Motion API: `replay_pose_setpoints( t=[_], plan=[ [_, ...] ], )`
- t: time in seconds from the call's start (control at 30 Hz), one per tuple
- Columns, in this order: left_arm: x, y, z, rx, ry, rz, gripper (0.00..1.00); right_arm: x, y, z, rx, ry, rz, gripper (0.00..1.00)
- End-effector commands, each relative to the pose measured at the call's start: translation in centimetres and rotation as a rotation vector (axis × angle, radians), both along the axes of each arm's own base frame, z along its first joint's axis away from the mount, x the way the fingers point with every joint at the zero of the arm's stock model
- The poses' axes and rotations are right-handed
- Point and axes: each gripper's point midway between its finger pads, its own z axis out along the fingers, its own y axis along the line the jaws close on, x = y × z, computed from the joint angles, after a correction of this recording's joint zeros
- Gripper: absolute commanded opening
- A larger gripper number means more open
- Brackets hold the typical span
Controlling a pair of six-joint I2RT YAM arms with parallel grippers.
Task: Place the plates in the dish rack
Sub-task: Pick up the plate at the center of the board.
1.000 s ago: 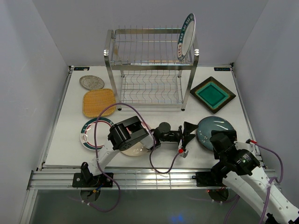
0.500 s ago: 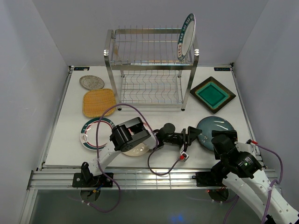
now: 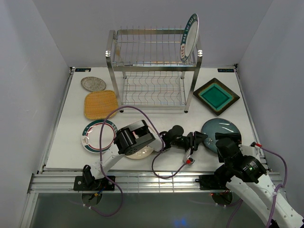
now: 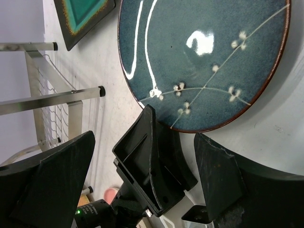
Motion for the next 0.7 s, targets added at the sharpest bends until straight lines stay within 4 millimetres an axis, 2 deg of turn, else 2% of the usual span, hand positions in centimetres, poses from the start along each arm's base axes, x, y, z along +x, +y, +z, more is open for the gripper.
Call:
replay_pose_setpoints(
  t=[0.0,0.1,0.17,0.2,0.23,0.27,0.33,0.67],
  plan=[
    [-2.5,2.1,-9.5,0.303,0.099,-0.021,0.52,0.6,-0.1,0.6,-0.002,-0.04,-0.014,0.91],
    [-2.4,1.9,-9.7,0.326,0.095,-0.008,0.5,0.7,0.0,0.6,-0.002,-0.042,-0.006,0.91],
    [-2.2,1.8,-9.7,0.334,0.088,0.002,0.43,0.7,0.1,0.5,-0.003,-0.041,-0.003,0.91],
    [-2.3,1.9,-10.0,0.35,0.089,0.004,0.35,0.6,0.1,0.5,-0.003,-0.039,-0.002,0.91],
    [-2.2,1.9,-10.1,0.354,0.084,0.009,0.22,0.6,0.1,0.5,-0.002,-0.04,-0.002,0.91],
    [-2.1,2.0,-10.2,0.36,0.08,0.021,0.12,0.6,0.1,0.5,-0.002,-0.04,0.0,0.91],
    [-2.1,2.0,-10.1,0.365,0.077,0.027,0.0,0.7,0.1,0.5,-0.001,-0.042,0.001,0.91],
    [-1.9,3.3,-8.4,0.365,0.131,0.085,0.0,0.8,0.3,0.6,-0.002,-0.046,0.009,0.91]
  ],
)
